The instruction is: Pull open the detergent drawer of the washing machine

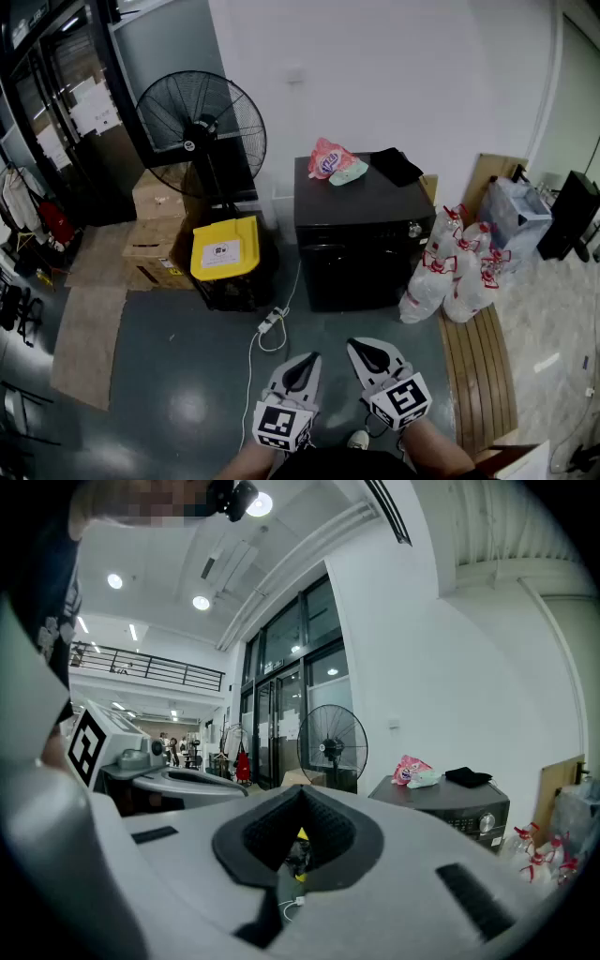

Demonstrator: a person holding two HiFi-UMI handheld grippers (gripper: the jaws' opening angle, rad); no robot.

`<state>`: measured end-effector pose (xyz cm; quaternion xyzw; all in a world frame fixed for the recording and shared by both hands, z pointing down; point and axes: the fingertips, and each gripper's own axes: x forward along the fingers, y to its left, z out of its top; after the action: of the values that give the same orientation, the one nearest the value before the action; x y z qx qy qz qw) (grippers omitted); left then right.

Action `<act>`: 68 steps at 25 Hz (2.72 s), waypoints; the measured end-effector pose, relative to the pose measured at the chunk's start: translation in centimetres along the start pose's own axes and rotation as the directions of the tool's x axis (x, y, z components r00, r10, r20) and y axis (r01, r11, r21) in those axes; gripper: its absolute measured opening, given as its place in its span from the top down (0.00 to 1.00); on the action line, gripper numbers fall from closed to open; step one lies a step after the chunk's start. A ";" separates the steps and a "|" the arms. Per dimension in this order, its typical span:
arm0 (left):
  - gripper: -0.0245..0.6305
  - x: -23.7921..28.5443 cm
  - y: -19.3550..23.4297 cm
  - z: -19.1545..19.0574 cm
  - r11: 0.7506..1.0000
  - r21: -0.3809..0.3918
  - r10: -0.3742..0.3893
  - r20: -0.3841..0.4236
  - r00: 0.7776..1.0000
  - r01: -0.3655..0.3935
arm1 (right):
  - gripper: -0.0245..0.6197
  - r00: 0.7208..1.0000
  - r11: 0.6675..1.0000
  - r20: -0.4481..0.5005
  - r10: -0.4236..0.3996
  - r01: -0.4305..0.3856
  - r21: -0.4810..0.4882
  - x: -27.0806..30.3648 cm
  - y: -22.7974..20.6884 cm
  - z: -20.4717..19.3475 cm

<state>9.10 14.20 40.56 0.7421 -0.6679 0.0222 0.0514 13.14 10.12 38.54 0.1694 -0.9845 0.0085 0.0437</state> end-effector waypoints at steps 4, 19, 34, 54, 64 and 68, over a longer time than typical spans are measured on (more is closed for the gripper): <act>0.95 -0.4 0.8 -0.1 1.000 0.004 0.007 0.007 1.000 -0.007 | 0.95 1.000 1.000 0.028 0.005 -0.006 0.019 0.5 0.5 -0.1; 0.63 -2.2 6.5 -0.3 1.000 -0.007 -0.025 0.033 0.999 0.025 | 0.68 0.997 0.996 0.065 -0.052 0.047 0.080 5.3 2.5 0.9; 0.59 -2.6 13.5 -0.9 0.997 0.035 -0.068 0.035 0.997 0.067 | 0.54 0.991 0.986 0.077 -0.114 0.103 0.135 11.4 3.6 1.0; 0.59 13.3 16.4 0.4 0.999 0.017 0.049 0.017 0.999 -0.049 | 0.50 0.995 0.988 0.099 -0.004 -0.012 0.155 19.7 -12.8 0.1; 0.59 20.7 17.3 2.4 0.995 0.028 0.090 0.019 0.996 -0.091 | 0.48 0.994 0.982 0.106 0.005 -0.025 0.185 22.9 -20.4 0.0; 0.59 22.6 18.3 2.8 0.996 0.043 0.079 0.014 0.997 -0.079 | 0.48 0.995 0.978 0.103 -0.011 -0.011 0.210 24.1 -22.0 -0.4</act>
<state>-6.76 -10.32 40.94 0.7163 -0.6964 0.0342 0.0301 -2.15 -18.60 41.10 0.1732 -0.9791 0.1040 -0.0254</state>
